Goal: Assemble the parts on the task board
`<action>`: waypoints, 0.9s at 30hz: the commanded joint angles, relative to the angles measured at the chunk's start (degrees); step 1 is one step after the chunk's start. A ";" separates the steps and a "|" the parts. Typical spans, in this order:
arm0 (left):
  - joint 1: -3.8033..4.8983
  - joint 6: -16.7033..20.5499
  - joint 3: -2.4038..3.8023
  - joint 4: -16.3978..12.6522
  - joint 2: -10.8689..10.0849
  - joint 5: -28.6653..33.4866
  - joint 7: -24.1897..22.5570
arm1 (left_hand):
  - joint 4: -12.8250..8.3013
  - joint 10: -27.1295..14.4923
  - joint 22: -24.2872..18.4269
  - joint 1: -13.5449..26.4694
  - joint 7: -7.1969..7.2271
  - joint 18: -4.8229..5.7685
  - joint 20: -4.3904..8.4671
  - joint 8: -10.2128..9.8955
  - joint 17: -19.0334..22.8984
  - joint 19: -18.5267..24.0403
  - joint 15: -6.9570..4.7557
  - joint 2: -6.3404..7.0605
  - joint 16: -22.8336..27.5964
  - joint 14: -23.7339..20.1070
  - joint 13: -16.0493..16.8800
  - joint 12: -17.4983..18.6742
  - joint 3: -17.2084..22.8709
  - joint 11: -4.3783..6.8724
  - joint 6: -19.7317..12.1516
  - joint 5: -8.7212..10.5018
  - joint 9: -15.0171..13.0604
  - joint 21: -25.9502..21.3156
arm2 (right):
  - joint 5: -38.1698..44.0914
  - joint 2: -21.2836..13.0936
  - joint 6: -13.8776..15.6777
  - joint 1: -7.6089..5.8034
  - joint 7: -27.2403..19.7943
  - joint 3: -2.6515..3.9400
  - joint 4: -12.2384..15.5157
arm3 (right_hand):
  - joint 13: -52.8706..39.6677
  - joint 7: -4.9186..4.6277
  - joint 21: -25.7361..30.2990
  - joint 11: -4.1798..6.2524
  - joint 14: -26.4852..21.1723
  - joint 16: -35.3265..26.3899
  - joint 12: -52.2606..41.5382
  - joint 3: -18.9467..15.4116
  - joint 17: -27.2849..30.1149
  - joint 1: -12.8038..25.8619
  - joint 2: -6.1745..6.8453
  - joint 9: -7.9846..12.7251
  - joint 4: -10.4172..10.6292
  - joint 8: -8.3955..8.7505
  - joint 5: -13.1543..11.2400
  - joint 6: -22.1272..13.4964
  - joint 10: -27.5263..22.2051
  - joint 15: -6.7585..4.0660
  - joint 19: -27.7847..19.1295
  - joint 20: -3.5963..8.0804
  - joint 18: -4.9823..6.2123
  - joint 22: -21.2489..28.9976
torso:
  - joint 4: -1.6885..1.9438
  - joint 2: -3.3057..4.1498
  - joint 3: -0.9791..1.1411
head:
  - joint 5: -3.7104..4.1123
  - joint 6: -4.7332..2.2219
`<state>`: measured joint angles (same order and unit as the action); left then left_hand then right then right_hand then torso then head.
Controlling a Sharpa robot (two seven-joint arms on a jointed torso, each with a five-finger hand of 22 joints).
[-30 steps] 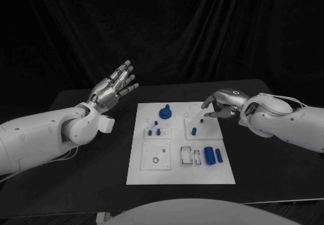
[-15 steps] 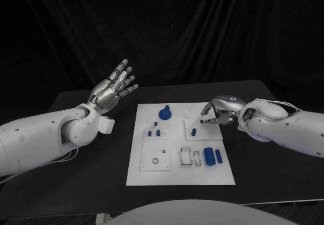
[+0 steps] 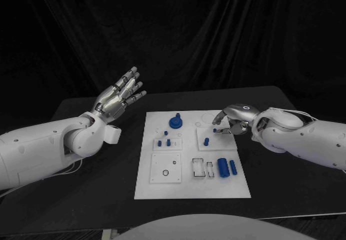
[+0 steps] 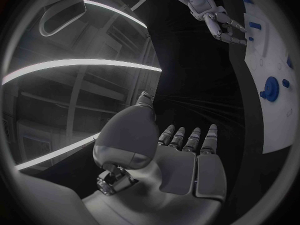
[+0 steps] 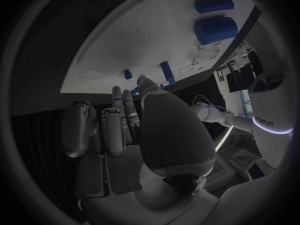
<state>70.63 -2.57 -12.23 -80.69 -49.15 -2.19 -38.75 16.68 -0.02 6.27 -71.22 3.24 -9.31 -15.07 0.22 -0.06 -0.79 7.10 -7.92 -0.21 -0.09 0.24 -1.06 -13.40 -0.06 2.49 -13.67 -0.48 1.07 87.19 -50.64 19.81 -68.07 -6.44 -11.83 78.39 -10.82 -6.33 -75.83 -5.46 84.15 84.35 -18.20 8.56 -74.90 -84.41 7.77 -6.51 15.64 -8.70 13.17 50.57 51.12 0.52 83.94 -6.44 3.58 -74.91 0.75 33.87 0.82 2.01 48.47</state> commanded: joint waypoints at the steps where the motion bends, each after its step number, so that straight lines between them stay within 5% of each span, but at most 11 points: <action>1: -0.09 -1.15 0.07 -0.05 0.16 0.55 -7.50 | 0.04 0.02 0.10 -1.46 -1.07 -0.89 -0.92 0.39 0.06 -0.01 0.88 -0.02 0.21 0.09 0.12 -0.44 0.38 -1.46 0.53 -1.34 -0.13 -0.19 | 0.50 0.25 0.24 0.35 1.18 0.01 -0.29 | 0.24 -0.08 0.31 -0.25 2.67 -0.20 -0.56 1.12 -4.65 -1.15 0.04 -0.15 -0.46 0.10 5.53 0.00 -0.10 -0.11 0.14 0.13 -0.05 -10.38 | 0.01 0.02 0.00 | 0.12 0.08; 6: -0.11 -1.52 0.07 0.02 0.24 0.55 -7.22 | 0.06 0.05 0.27 -1.98 -2.39 -0.85 -1.51 0.53 0.06 -0.13 1.68 0.27 0.21 0.09 0.17 -0.68 0.20 -2.56 1.27 -1.83 -0.25 -0.13 | 0.49 0.77 -0.32 0.83 1.12 0.02 -0.94 | 0.79 -0.24 0.65 -0.30 2.51 -0.30 -0.87 3.96 -4.35 -2.22 0.94 -0.40 -0.99 -0.11 14.62 0.72 0.42 -0.08 -0.06 0.04 0.02 -10.28 | 0.00 -0.02 0.01 | -0.01 0.18; 10: -0.12 -1.54 0.07 0.05 0.18 0.54 -7.19 | 0.06 0.08 0.27 -2.45 -1.93 -0.83 -1.54 0.53 0.06 -0.17 2.27 0.31 0.21 0.09 0.21 -0.85 0.26 -3.69 1.34 -2.32 -0.26 -0.11 | 0.49 1.11 -0.61 1.05 1.11 0.02 -1.37 | 0.96 -0.23 0.77 -0.26 2.45 -0.33 -1.13 5.42 -4.23 -2.27 1.44 -0.56 -1.11 -0.21 16.67 1.02 0.84 0.01 -0.14 0.02 0.06 -10.24 | 0.01 0.00 0.01 | -0.04 0.23; 11: -0.13 -1.57 0.07 0.05 0.15 0.54 -7.16 | 0.06 0.11 0.38 -3.07 0.46 -0.80 -1.61 0.54 0.06 -0.24 2.76 0.30 0.21 0.09 0.27 -1.11 0.39 -4.22 1.41 -3.06 -0.27 -0.08 | 0.49 1.18 -0.68 1.08 1.11 0.02 -1.44 | 0.96 -0.23 0.77 -0.25 2.45 -0.34 -1.16 5.48 -4.22 -2.26 1.45 -0.57 -1.11 -0.22 16.70 1.05 0.89 0.01 -0.14 0.02 0.06 -10.24 | 0.01 0.00 0.01 | -0.04 0.23; 17: -0.15 -1.56 0.06 0.13 0.05 0.54 -7.09 | 0.04 0.14 0.53 -3.54 0.17 -0.75 -1.69 0.58 0.06 -0.32 2.93 0.21 0.21 0.09 0.32 -1.37 0.44 -4.55 1.57 -3.65 -0.30 -0.04 | 0.49 1.64 -0.91 1.21 1.11 0.02 -1.77 | 0.64 -0.17 0.74 0.01 2.44 -0.28 -2.21 6.51 -4.24 -1.84 1.79 -0.83 -1.11 -0.49 16.68 1.58 2.22 0.09 -0.16 -0.05 0.05 -10.24 | 0.02 0.03 0.00 | -0.04 0.18; 19: -0.21 -1.64 0.06 0.17 0.05 0.54 -7.05 | 0.03 0.12 0.48 -4.48 2.23 -0.65 -1.71 0.49 0.06 -0.38 3.10 0.09 0.21 0.09 0.32 -1.43 0.55 -4.58 1.17 -4.45 -0.23 -0.03 | 0.49 1.83 -0.97 1.25 1.25 0.02 -1.88 | 0.51 -0.13 0.73 0.07 2.42 -0.29 -2.58 6.72 -4.19 -1.56 2.03 -0.90 -1.11 -0.49 16.02 1.58 2.48 0.11 -0.16 -0.06 0.06 -10.24 | 0.01 0.03 -0.01 | 0.00 0.18; 27: -0.49 -2.10 0.06 0.27 0.06 0.54 -6.67 | 0.01 0.11 0.61 -5.70 1.41 -0.53 -1.78 0.56 0.06 -0.49 3.54 -0.25 0.21 0.09 0.33 -1.52 0.69 -4.75 1.50 -5.90 -0.29 0.02 | 0.52 2.39 -1.31 1.33 1.75 0.02 -2.30 | -0.32 0.42 0.86 0.26 2.41 -0.24 -4.27 7.26 -4.14 -0.28 2.53 -1.23 -1.27 -0.28 11.04 1.10 2.29 -0.02 -0.23 0.02 0.10 -10.18 | 0.06 0.00 0.00 | 0.21 0.37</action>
<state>70.21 -3.73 -12.24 -80.39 -49.14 -2.13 -38.79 16.68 0.12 6.88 -76.42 5.00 -9.31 -16.50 0.45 -0.07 -1.19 10.13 -8.12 -0.21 -0.06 0.50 -2.20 -13.08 -4.45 4.02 -19.26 -0.75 1.07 87.26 -48.31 19.08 -66.89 -6.05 -11.84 76.17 -11.06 -6.21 -75.19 -5.43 84.15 84.35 -22.26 15.43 -74.90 -85.18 10.41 -7.68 14.46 -8.99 24.72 51.68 53.55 0.52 83.94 -6.44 3.58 -74.90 0.80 33.88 0.81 2.19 48.77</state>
